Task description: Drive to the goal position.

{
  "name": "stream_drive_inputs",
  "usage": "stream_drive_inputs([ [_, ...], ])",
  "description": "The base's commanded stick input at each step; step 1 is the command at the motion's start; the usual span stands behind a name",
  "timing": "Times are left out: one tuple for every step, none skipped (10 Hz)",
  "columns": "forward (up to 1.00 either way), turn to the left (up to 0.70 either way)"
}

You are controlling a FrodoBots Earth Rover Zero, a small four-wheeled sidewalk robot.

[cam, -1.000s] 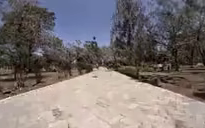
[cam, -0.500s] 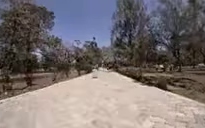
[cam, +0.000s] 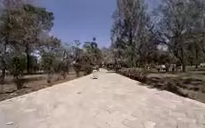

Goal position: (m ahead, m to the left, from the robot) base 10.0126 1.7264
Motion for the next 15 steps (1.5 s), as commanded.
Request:
stream_drive_inputs([
  [1.0, 0.0],
  [1.0, 0.0],
  [1.0, 0.0],
  [1.0, 0.0],
  [1.0, 0.0],
  [1.0, 0.0],
  [1.0, 0.0],
  [1.0, 0.0],
  [1.0, 0.0],
  [1.0, 0.0],
  [1.0, 0.0],
  [1.0, 0.0],
  [1.0, 0.0],
  [1.0, 0.0],
  [1.0, 0.0],
])
